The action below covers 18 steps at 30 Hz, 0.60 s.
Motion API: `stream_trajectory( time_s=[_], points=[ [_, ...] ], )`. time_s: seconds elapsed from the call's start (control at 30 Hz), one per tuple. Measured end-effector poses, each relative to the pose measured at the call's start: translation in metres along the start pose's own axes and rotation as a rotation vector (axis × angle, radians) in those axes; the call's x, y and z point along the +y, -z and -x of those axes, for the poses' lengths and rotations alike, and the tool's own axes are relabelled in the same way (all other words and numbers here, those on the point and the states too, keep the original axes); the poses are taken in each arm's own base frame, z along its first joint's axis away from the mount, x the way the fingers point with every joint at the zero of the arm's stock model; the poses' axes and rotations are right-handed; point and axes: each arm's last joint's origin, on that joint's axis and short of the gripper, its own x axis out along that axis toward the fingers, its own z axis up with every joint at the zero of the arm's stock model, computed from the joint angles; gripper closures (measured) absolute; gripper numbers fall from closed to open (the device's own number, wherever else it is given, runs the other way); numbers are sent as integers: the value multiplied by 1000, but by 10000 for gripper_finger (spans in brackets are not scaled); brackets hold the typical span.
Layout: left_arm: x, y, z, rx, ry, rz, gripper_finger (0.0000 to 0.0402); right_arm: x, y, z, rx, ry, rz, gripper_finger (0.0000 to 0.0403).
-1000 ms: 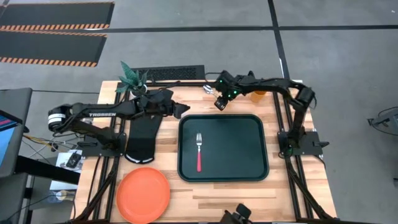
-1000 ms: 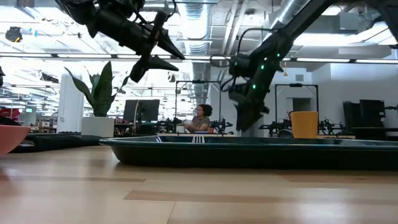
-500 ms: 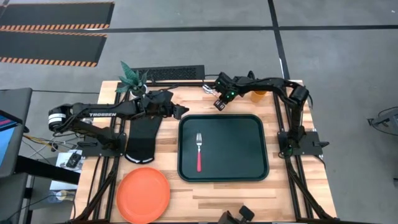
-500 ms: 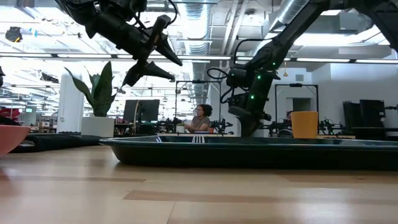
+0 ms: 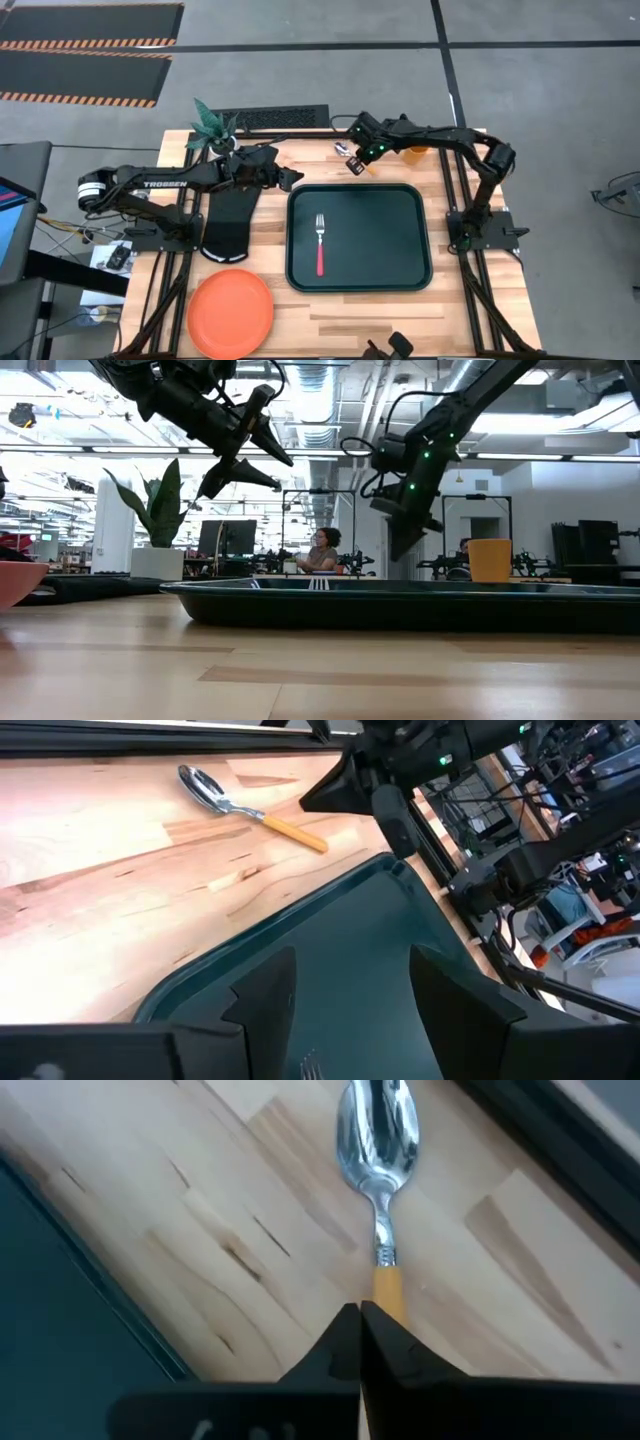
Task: Pick and place plate/cup/fork/spoon on tray
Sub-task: Put the yellow spoon to the left of the pink fork on the black tray
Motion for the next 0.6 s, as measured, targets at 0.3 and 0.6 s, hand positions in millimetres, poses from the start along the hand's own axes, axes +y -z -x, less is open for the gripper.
stream_trajectory(
  time_s=[0.3,0.6],
  points=[
    [0,0,0,-15,-15,14,211,-2,8,-17,56,29,125,254],
    [3,3,0,21,-43,12,200,-12,16,-60,143,101,101,175]
  ],
)
